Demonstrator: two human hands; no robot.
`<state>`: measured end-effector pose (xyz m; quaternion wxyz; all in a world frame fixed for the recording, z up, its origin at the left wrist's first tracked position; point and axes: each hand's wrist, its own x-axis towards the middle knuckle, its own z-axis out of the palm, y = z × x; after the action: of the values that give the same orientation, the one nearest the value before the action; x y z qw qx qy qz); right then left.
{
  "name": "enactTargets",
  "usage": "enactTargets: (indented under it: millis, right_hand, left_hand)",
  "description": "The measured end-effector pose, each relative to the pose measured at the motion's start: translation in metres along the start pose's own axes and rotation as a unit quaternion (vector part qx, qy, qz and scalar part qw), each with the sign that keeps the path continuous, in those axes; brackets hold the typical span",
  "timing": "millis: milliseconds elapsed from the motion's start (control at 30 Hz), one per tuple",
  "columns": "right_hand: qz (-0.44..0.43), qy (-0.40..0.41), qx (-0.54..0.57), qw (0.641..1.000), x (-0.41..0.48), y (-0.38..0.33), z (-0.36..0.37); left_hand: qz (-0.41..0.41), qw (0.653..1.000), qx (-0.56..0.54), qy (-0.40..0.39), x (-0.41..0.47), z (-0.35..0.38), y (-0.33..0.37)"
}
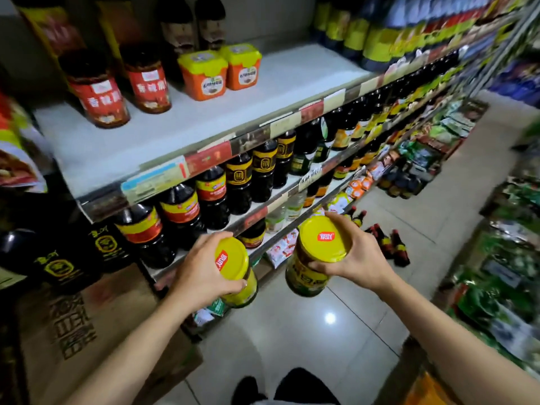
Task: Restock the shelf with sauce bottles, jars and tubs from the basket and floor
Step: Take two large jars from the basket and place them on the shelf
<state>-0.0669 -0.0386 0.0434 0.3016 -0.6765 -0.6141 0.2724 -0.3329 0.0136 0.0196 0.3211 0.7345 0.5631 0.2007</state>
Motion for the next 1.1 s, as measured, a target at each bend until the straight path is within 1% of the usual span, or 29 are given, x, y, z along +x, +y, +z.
enactTargets:
  millis: [133, 267, 433, 567, 733, 867, 967, 1100]
  right_hand:
    - [-0.028, -0.02, -0.004, 0.999, 0.036, 0.016, -0.024]
    - [-0.066, -0.073, 0.018, 0.995, 0.077, 0.027, -0.048]
    - [-0.157, -0.139, -0.001, 0.978, 0.135, 0.028, -0.077]
    - [-0.221, -0.182, 0.016, 0.958, 0.178, 0.001, -0.093]
    - [-0.297, -0.183, 0.052, 0.936, 0.204, -0.05, -0.101]
    - [-0.333, -0.183, 0.103, 0.919, 0.222, -0.091, -0.101]
    - [-0.369, -0.169, 0.094, 0.909, 0.229, -0.121, -0.098]
    - [-0.41, -0.143, 0.084, 0.897, 0.242, -0.154, -0.091]
  left_hand:
    - [0.01, 1.0, 0.02, -0.007, 0.03, -0.003, 0.023]
    - [0.004, 1.0, 0.021, 0.013, 0.048, -0.005, 0.045]
    - [-0.042, 0.997, 0.029, 0.059, 0.056, -0.018, 0.086]
    - [-0.071, 0.989, 0.011, 0.129, 0.048, -0.044, 0.122]
    - [-0.088, 0.979, 0.004, 0.186, 0.038, -0.087, 0.146]
    - [-0.079, 0.972, 0.033, 0.219, 0.036, -0.126, 0.159]
    - [-0.058, 0.966, 0.046, 0.247, 0.038, -0.154, 0.167]
    - [-0.067, 0.958, 0.08, 0.265, 0.049, -0.183, 0.168]
